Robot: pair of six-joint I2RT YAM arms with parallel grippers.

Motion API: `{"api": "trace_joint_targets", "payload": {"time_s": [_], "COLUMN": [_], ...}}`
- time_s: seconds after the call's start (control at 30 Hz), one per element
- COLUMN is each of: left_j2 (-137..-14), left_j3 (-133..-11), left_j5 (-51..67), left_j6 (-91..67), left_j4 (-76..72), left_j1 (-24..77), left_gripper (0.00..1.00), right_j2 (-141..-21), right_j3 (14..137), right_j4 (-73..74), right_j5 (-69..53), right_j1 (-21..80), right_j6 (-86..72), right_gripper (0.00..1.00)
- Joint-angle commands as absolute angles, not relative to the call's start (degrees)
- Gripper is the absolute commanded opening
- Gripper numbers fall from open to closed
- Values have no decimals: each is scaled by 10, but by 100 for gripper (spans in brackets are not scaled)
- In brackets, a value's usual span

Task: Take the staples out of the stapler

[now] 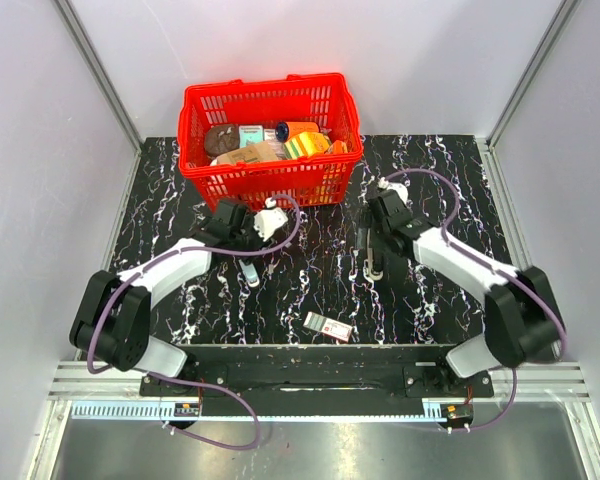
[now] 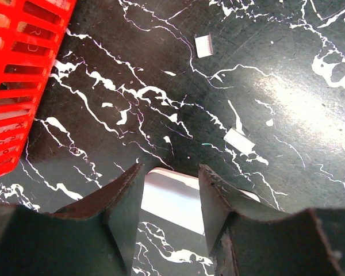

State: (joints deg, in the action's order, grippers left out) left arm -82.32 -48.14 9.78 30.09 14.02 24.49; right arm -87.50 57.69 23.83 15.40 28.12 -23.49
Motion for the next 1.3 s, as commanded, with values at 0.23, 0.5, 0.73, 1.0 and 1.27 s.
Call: {"api": "trace_joint_targets", "payload": {"time_s": [0.23,0.5,0.73,1.0,1.27], "left_j2": [-842,-814,-800,-782,-776], "left_j3": [-509,-521,-528,-522,-518], "left_j5": [95,88,78,74,76], "left_j6": [302,296,293,295,298], "left_j4": [130,157,170,177,178], "left_j1": [243,241,240,236,231], "left_gripper": [47,47,47,47,47], "right_j2": [-723,-699,-719,-746,-779], "right_j3": [489,439,425,385,397], "right_j4": [277,291,286,276,288], "right_j5": [131,92,86,111,159], "right_j1": [502,662,733,736,730], "right_j6": [-357,-458,-529,-554,-549], "right_gripper": [70,40,16,12,8]}}
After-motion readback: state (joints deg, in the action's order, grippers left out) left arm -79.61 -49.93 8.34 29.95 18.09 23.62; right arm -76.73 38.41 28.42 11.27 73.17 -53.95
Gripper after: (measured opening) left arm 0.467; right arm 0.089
